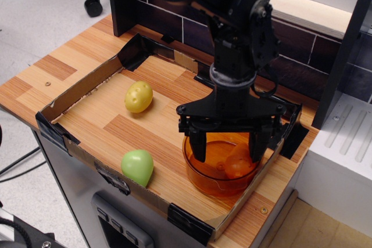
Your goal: Take carrot out of pot
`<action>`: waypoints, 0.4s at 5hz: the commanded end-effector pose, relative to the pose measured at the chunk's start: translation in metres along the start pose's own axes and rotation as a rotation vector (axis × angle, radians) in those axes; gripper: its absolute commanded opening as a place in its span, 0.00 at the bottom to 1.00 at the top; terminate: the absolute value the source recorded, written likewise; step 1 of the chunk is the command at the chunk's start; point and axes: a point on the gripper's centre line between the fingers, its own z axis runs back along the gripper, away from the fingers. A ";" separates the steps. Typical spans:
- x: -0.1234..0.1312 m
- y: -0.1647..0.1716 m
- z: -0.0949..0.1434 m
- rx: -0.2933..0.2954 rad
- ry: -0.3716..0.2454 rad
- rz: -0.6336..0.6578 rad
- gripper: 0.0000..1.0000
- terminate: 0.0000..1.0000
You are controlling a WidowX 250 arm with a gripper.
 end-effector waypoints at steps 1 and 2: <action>0.008 -0.002 -0.004 0.005 -0.016 -0.011 1.00 0.00; 0.008 -0.003 -0.009 0.010 -0.013 -0.012 1.00 0.00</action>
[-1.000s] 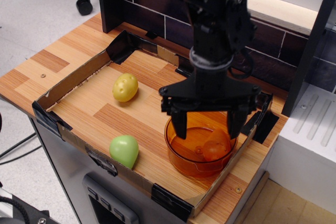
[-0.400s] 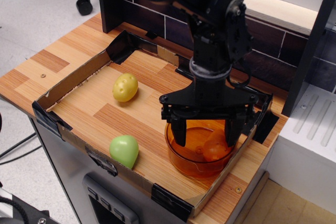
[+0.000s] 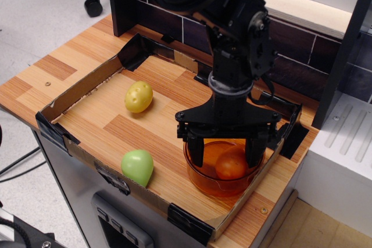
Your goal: Take carrot out of pot
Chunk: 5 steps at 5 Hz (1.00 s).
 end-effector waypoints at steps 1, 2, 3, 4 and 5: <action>0.006 -0.006 -0.001 -0.006 -0.014 -0.013 1.00 0.00; 0.004 -0.005 -0.002 -0.008 -0.004 -0.015 0.00 0.00; 0.004 -0.007 0.006 -0.029 -0.007 -0.017 0.00 0.00; 0.009 -0.010 0.024 -0.070 -0.045 -0.009 0.00 0.00; 0.016 -0.011 0.055 -0.140 -0.076 0.022 0.00 0.00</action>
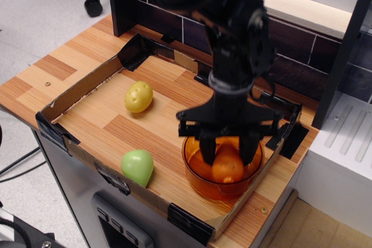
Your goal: Take carrot out of pot
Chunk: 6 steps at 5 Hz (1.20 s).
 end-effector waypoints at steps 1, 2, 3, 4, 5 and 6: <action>0.031 -0.007 0.070 -0.145 -0.115 0.073 0.00 0.00; 0.060 -0.002 0.086 -0.164 -0.155 0.183 0.00 0.00; 0.085 0.007 0.079 -0.128 -0.156 0.259 0.00 0.00; 0.102 0.015 0.064 -0.075 -0.181 0.304 0.00 0.00; 0.117 0.023 0.041 -0.002 -0.180 0.355 0.00 0.00; 0.123 0.028 0.019 0.069 -0.178 0.356 0.00 0.00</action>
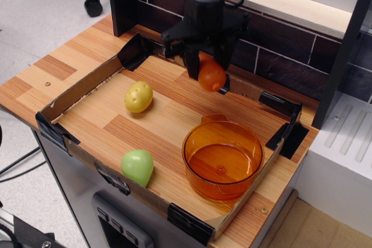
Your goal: Take carrot out of pot
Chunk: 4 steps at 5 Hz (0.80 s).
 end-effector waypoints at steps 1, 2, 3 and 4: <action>0.014 -0.001 -0.018 0.033 -0.028 -0.027 0.00 0.00; 0.009 -0.001 -0.022 0.045 -0.020 -0.046 0.00 0.00; 0.006 0.002 -0.024 0.063 -0.013 -0.058 1.00 0.00; 0.005 0.003 -0.023 0.080 0.031 -0.056 1.00 0.00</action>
